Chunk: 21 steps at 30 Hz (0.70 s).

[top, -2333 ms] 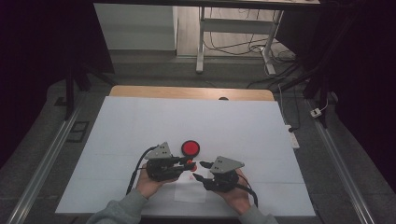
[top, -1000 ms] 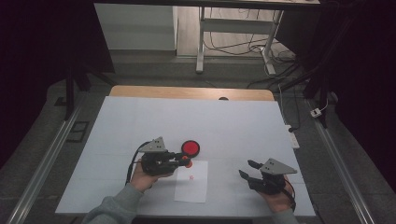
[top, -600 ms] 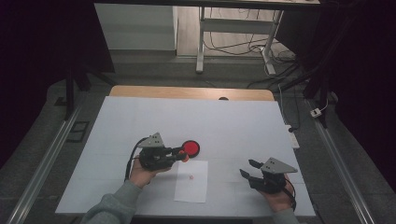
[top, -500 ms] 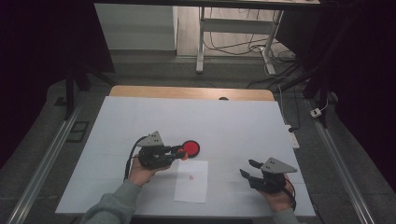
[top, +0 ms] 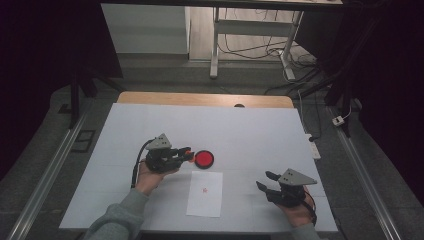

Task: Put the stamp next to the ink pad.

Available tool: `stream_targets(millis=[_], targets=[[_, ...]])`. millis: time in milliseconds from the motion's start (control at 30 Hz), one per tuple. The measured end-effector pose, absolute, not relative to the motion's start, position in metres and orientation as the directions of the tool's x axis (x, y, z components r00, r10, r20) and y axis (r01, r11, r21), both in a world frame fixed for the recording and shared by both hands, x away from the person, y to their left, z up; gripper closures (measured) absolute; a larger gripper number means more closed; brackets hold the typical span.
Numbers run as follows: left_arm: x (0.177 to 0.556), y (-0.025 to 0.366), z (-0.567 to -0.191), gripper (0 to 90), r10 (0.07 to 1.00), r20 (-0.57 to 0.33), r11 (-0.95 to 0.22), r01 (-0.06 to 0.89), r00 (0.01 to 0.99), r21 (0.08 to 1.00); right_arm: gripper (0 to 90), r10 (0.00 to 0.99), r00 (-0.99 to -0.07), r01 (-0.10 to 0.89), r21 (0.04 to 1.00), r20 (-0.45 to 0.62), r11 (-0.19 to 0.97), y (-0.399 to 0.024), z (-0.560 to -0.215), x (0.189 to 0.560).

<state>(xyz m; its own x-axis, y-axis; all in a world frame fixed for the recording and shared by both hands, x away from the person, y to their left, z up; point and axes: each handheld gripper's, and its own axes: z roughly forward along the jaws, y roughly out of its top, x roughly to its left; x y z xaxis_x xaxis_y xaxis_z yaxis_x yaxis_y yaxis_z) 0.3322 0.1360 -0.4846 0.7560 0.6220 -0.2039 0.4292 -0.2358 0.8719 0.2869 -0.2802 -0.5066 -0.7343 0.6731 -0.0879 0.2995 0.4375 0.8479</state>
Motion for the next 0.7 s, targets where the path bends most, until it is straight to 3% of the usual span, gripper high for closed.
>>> stream_targets(millis=[700], targets=[[0.365,0.137,-0.505,72.1,0.696,-0.190,-0.242,0.476,0.692,0.846,46.1,0.674,-0.734,0.309,0.841,-0.086,0.444,-0.282,-0.511,0.287]])
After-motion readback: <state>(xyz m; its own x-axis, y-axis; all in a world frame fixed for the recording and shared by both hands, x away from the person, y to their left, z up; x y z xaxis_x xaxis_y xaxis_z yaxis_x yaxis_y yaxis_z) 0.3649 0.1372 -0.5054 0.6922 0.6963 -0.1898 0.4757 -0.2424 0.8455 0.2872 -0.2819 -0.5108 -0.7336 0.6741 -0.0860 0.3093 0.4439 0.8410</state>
